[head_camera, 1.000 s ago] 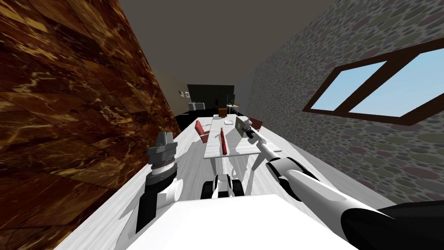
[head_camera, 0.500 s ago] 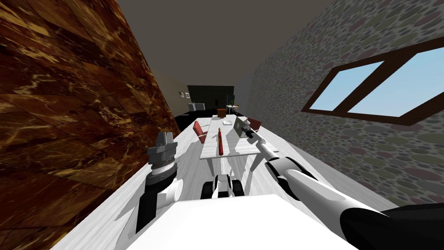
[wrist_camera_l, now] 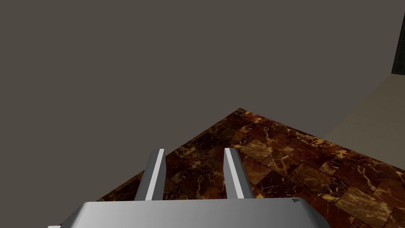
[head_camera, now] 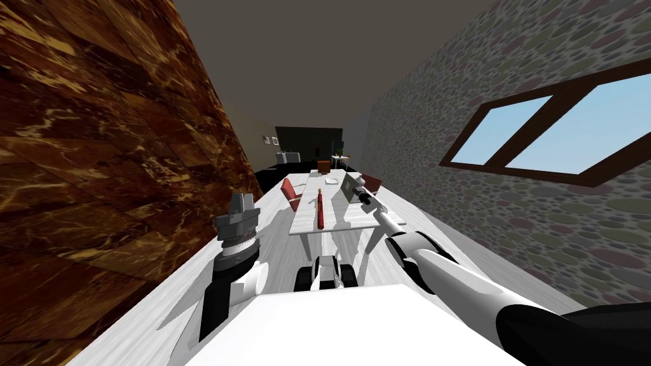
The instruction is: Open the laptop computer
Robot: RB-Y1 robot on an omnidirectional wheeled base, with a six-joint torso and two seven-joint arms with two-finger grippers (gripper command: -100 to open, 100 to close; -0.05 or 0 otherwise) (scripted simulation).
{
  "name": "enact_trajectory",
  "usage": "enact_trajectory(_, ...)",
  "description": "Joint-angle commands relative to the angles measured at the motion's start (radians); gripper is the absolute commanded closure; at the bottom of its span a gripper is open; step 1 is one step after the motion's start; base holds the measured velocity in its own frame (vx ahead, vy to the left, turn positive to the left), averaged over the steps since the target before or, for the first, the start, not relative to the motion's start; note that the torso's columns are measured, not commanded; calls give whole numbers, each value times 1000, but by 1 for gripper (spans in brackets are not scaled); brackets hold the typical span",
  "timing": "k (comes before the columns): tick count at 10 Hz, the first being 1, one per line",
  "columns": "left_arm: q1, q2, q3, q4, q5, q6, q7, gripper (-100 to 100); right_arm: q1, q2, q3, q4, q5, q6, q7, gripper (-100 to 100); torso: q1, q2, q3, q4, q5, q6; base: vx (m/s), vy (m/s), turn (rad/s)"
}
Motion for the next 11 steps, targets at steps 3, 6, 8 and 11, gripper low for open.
enact_trajectory(3, 0, 0, 0, 0, 0, 0, 0, 0, 53, 14, 14, -3, -39, 8, -44, 100, 4, 4, 2, 1, 0, -4, 21, -37, -7)
enact_trajectory(6, 0, 0, 0, 0, 0, 0, 0, 0, 63, 24, 8, -8, -52, -4, -60, 100, 4, 3, 2, 1, 1, -4, 17, -44, -10)
enact_trajectory(8, 0, 0, 0, 0, 0, 0, 0, 0, 73, 35, 2, 17, -65, -16, -76, 100, 9, 4, 2, 2, 2, -7, 7, -17, -4)
enact_trajectory(11, 0, 0, 0, 0, 0, 0, 0, 0, 83, 46, -4, 27, -78, -29, -92, 100, 8, 5, 3, 2, 1, -8, 18, -34, -1)
